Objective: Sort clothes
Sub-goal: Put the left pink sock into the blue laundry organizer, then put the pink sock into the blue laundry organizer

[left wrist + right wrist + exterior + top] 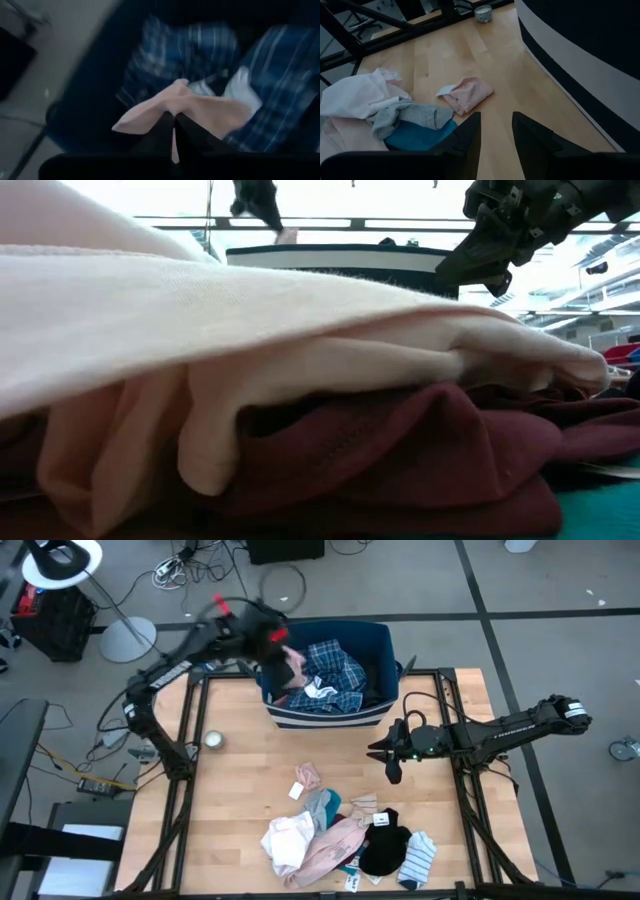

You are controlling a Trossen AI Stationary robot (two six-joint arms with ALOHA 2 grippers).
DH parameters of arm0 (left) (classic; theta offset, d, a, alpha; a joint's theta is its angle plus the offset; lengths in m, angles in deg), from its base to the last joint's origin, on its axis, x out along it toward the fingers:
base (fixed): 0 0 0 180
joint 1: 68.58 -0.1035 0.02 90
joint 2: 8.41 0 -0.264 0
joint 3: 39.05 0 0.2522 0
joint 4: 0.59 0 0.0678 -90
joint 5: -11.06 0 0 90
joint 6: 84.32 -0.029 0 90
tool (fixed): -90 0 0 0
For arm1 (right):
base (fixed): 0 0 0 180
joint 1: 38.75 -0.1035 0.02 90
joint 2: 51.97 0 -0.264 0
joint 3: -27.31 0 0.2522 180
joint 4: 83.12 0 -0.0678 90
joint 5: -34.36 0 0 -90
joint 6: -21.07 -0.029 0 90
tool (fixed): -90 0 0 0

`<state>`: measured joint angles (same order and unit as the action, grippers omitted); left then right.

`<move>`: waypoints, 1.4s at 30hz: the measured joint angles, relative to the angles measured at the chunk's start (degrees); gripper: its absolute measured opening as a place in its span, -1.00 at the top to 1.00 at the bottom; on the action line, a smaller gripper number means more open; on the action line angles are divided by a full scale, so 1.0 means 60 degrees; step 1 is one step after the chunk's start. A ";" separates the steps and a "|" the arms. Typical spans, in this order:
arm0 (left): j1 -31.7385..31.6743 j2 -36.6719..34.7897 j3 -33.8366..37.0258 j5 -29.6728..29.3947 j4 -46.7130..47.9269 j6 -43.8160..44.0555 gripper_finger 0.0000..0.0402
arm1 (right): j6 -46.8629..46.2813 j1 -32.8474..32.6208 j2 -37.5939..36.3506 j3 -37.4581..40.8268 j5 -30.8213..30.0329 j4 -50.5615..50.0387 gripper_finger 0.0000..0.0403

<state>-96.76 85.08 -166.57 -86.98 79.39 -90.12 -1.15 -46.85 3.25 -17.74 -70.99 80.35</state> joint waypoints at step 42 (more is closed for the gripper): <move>0.1209 -0.5141 0.5501 0.1279 -0.3191 0.1230 0.37 | -0.0040 0.0000 0.0000 0.0000 0.0011 -0.0284 0.43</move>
<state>-89.51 54.23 -133.57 -79.30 60.24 -82.74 -1.39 -46.85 3.25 -17.74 -70.93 78.65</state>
